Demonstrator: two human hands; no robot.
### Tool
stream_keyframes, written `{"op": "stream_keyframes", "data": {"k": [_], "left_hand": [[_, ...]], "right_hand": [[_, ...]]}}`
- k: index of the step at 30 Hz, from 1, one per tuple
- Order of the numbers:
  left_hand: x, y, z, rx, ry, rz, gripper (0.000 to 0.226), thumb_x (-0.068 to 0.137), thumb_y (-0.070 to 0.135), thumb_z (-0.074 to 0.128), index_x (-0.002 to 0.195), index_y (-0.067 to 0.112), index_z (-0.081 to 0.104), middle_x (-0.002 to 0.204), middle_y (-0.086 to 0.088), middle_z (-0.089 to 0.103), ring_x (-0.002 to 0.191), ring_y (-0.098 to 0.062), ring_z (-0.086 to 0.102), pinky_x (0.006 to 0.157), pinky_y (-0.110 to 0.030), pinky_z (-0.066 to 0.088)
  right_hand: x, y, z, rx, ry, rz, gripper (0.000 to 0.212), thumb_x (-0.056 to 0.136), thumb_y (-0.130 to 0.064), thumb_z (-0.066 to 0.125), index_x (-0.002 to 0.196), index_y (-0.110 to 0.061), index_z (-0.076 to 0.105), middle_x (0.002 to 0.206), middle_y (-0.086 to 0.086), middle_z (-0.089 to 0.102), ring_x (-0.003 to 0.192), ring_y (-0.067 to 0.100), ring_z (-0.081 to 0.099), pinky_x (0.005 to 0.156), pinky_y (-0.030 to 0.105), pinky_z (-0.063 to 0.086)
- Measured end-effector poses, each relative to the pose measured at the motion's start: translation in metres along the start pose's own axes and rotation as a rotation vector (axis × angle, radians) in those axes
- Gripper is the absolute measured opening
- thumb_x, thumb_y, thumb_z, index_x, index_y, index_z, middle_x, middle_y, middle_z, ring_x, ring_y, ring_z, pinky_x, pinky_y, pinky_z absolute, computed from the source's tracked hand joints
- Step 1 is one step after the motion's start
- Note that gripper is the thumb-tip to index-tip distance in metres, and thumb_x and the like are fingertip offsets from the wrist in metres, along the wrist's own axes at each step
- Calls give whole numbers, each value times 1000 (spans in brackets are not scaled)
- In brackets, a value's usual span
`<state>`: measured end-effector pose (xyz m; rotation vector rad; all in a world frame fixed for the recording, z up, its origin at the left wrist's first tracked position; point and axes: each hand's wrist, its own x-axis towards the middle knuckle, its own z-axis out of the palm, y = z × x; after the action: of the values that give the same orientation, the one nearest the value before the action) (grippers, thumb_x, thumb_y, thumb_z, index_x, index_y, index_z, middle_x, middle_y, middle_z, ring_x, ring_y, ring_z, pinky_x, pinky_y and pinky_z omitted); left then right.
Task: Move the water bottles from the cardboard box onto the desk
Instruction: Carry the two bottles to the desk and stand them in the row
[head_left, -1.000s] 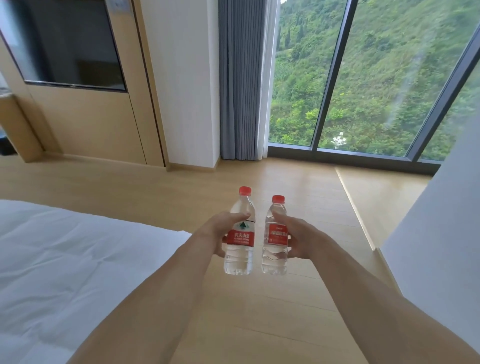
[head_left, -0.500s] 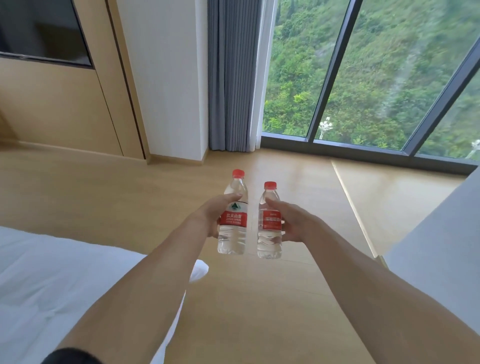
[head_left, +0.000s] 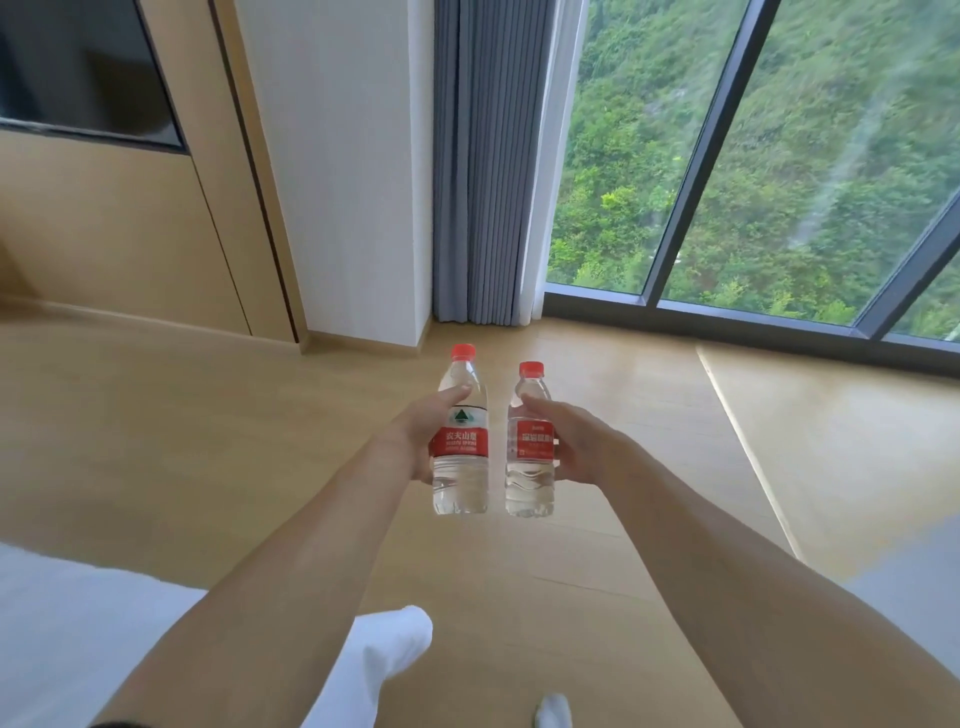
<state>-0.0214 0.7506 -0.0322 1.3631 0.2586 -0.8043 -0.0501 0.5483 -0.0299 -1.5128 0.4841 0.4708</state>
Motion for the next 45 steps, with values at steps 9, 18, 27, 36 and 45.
{"op": "stream_keyframes", "data": {"k": [9, 18, 27, 36, 45], "left_hand": [[102, 87, -66, -85, 167, 48, 48, 94, 55, 59, 114, 11, 61, 83, -9, 67, 65, -24, 70, 55, -40, 60], [191, 196, -128, -227, 350, 100, 45, 92, 57, 62, 104, 13, 61, 79, -8, 67, 68, -24, 67, 72, -39, 59], [230, 258, -211, -322, 512, 156, 53, 82, 57, 75, 107, 12, 64, 73, -8, 70, 57, -24, 70, 56, -40, 59], [268, 303, -355, -401, 659, 212, 45, 81, 53, 75, 96, 12, 67, 66, -8, 70, 54, -24, 69, 57, -44, 58], [272, 383, -537, -466, 783, 272, 57, 78, 52, 76, 113, 8, 67, 94, -14, 73, 78, -31, 72, 88, -55, 57]], "right_hand": [[158, -99, 31, -119, -198, 12, 48, 95, -52, 61, 124, -14, 64, 104, 9, 69, 98, 26, 67, 92, 47, 55], [313, -224, 69, -222, -361, 1, 45, 95, -48, 63, 124, -14, 63, 109, 10, 70, 107, 28, 67, 98, 54, 51], [417, -295, 146, -308, -496, -9, 45, 88, -52, 70, 114, -15, 66, 93, 7, 74, 92, 26, 71, 82, 44, 57], [511, -347, 277, -397, -571, -18, 43, 92, -47, 68, 119, -14, 63, 105, 11, 72, 102, 29, 69, 91, 51, 55], [601, -422, 468, -438, -689, -4, 48, 92, -47, 67, 122, -10, 63, 118, 17, 71, 113, 34, 66, 104, 58, 47]]}}
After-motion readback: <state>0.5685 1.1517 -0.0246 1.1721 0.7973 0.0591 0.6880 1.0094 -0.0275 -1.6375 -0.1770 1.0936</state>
